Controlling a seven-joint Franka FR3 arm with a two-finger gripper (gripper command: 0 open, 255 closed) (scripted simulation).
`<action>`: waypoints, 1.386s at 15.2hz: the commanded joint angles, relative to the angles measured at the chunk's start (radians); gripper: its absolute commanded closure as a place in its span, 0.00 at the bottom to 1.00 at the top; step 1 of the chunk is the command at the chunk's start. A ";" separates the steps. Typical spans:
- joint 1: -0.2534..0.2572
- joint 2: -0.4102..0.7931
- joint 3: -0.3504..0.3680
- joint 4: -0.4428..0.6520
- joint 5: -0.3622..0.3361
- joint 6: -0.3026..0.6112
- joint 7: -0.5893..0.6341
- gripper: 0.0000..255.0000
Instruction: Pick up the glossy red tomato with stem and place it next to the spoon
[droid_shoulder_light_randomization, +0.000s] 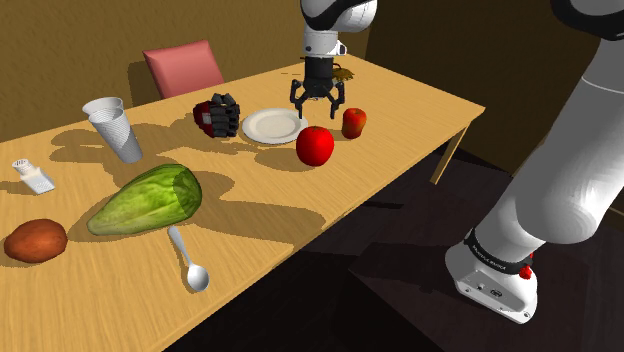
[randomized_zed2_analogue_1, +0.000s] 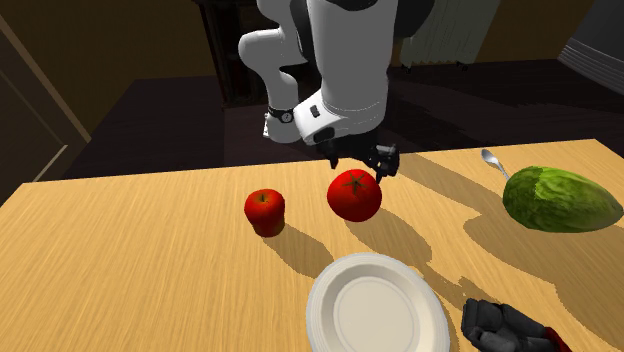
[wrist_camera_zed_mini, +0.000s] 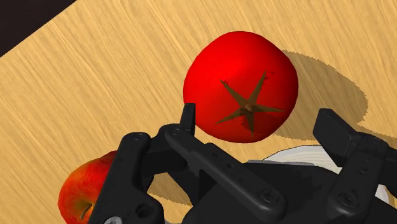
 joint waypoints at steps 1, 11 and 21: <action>0.002 0.006 0.002 -0.020 0.004 0.027 -0.003 0.00; 0.003 0.007 0.003 -0.027 0.004 0.034 -0.003 1.00; 0.003 -0.001 0.002 -0.011 0.003 0.010 0.002 1.00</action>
